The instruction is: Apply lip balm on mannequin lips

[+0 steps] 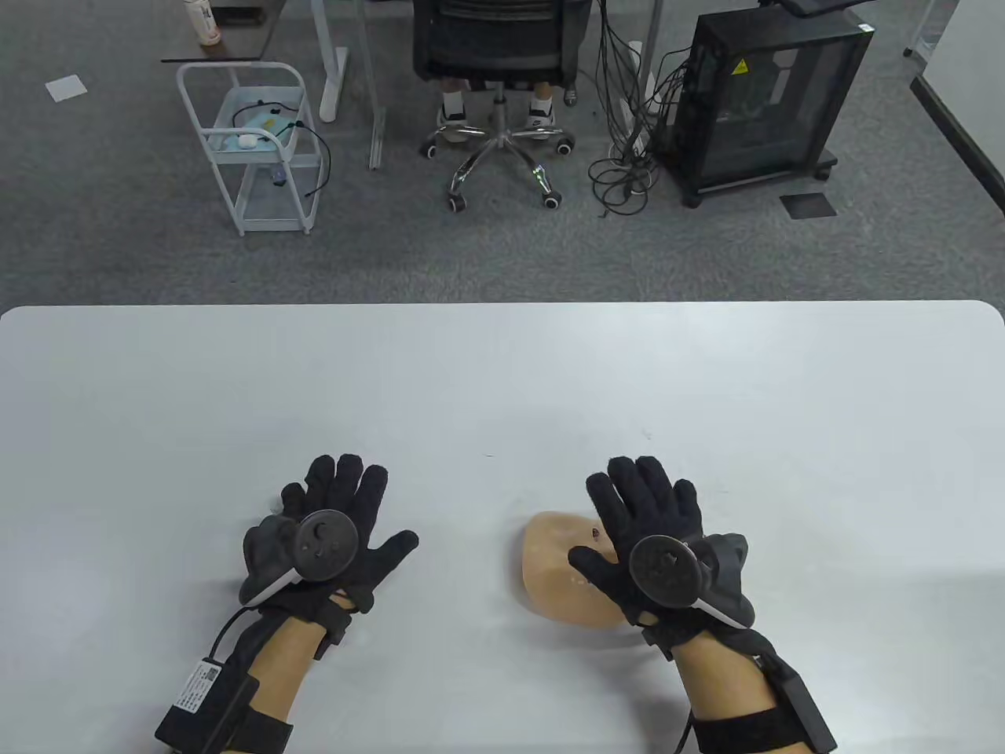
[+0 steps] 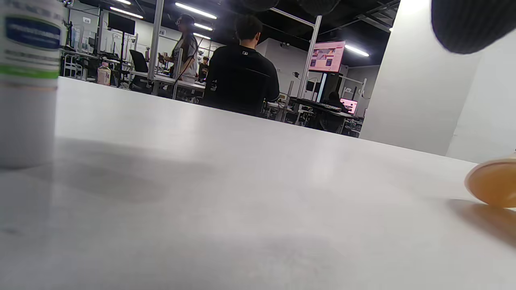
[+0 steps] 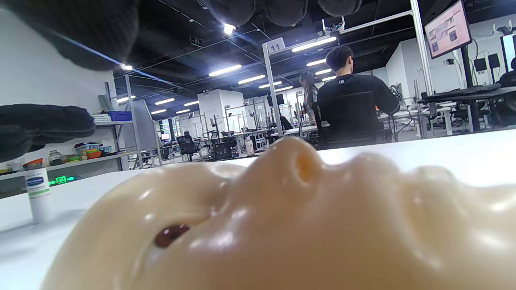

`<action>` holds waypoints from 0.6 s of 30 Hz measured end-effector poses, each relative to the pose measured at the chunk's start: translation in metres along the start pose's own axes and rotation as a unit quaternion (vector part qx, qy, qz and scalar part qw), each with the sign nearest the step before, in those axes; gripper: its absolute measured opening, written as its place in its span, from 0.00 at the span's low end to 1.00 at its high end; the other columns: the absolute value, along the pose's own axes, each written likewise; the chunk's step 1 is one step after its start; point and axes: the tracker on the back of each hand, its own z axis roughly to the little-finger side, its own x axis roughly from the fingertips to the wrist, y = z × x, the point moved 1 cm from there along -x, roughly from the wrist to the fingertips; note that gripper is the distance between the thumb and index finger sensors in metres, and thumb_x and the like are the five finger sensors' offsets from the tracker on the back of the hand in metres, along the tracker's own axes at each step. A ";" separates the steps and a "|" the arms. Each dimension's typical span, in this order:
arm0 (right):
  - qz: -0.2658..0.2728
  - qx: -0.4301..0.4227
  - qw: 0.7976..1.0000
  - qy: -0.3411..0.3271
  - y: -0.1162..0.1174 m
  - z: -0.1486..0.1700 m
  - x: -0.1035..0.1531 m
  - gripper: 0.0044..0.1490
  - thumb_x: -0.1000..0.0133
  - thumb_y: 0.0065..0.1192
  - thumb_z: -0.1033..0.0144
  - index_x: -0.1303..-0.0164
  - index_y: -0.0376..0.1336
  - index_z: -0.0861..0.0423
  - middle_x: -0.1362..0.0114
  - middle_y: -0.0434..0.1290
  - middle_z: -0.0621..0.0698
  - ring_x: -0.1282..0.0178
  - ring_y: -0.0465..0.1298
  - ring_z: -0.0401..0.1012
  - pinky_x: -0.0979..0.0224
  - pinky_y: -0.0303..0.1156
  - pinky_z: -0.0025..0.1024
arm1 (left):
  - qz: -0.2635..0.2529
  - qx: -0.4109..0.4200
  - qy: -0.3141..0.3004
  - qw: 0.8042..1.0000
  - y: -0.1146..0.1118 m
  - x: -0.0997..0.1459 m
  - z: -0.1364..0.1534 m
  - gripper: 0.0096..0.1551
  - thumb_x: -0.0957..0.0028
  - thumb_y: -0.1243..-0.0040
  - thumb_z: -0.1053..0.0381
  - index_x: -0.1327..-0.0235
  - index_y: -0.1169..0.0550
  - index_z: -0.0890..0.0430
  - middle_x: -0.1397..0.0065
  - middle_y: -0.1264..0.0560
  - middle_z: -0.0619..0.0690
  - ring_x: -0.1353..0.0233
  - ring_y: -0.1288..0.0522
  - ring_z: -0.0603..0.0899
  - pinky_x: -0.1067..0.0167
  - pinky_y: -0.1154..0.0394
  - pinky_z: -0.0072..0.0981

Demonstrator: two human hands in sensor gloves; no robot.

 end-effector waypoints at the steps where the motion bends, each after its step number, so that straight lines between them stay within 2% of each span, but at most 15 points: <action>1: 0.000 0.001 1.000 0.000 0.000 0.000 0.000 0.58 0.48 0.68 0.28 0.16 0.49 0.48 0.09 0.49 0.56 0.13 0.50 0.62 0.23 0.50 0.72 | -0.003 -0.003 0.001 1.000 0.001 0.000 0.000 0.55 0.41 0.45 0.19 0.16 0.47 0.51 0.13 0.53 0.61 0.17 0.58 0.78 0.32 0.57 0.80; 9: 0.000 0.000 1.000 -0.003 0.001 0.000 -0.001 0.58 0.48 0.68 0.28 0.16 0.49 0.48 0.09 0.49 0.56 0.12 0.50 0.62 0.23 0.50 0.72 | -0.007 0.002 0.007 1.000 0.006 0.003 -0.001 0.55 0.41 0.44 0.19 0.16 0.47 0.51 0.13 0.52 0.61 0.17 0.57 0.78 0.32 0.56 0.79; 18: -0.031 -0.011 0.999 -0.033 0.009 -0.005 -0.004 0.57 0.48 0.68 0.29 0.17 0.50 0.48 0.10 0.51 0.55 0.12 0.51 0.62 0.23 0.51 0.72 | -0.002 0.012 0.005 1.000 0.005 0.003 -0.002 0.54 0.41 0.44 0.19 0.16 0.46 0.51 0.13 0.51 0.62 0.17 0.56 0.78 0.31 0.56 0.79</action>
